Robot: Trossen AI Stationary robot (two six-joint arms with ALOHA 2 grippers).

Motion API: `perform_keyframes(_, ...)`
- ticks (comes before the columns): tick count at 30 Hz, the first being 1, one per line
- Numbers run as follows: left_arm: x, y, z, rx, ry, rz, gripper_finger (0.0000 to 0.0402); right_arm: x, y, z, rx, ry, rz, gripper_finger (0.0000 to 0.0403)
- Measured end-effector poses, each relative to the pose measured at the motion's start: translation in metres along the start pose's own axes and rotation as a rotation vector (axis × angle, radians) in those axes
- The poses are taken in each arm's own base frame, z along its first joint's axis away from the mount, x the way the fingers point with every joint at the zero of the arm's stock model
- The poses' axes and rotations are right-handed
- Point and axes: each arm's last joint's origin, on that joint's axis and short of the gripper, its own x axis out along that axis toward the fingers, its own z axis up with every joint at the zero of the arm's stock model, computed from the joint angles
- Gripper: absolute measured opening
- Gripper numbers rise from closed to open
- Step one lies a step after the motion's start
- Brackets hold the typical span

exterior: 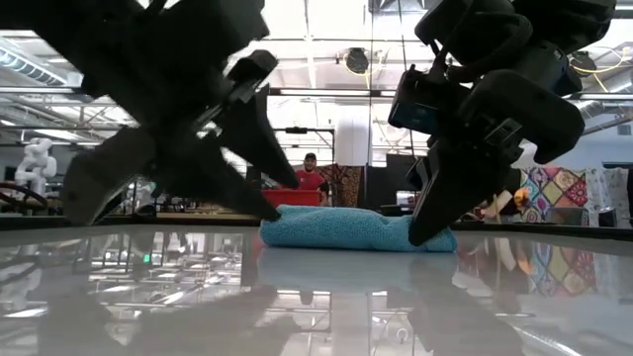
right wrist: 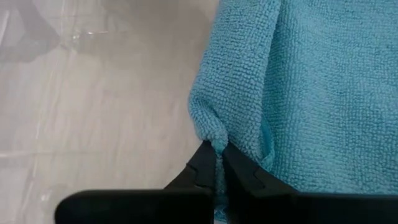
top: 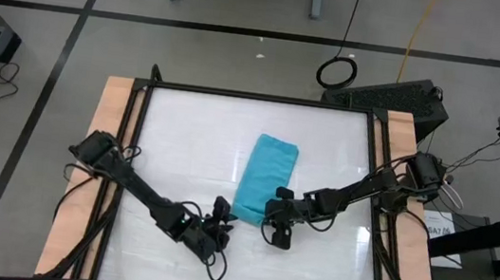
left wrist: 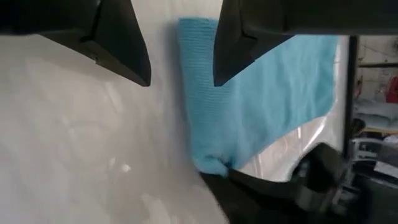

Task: Roll towel
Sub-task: Roll the blue towel

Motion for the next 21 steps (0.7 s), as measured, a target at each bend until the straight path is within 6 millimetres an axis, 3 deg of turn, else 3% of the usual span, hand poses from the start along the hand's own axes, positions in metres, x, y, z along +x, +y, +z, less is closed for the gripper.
perform_keyframes(10, 0.015, 0.009, -0.011, 0.084, 0.082, 0.041, 0.0201, 0.0, 0.0, 0.001, 0.007, -0.005, 0.004, 0.0)
perform_keyframes(21, 0.037, 0.033, -0.032, 0.051, 0.1, -0.098, 0.0199, 0.0, 0.002, 0.002, 0.011, -0.008, 0.03, 0.0)
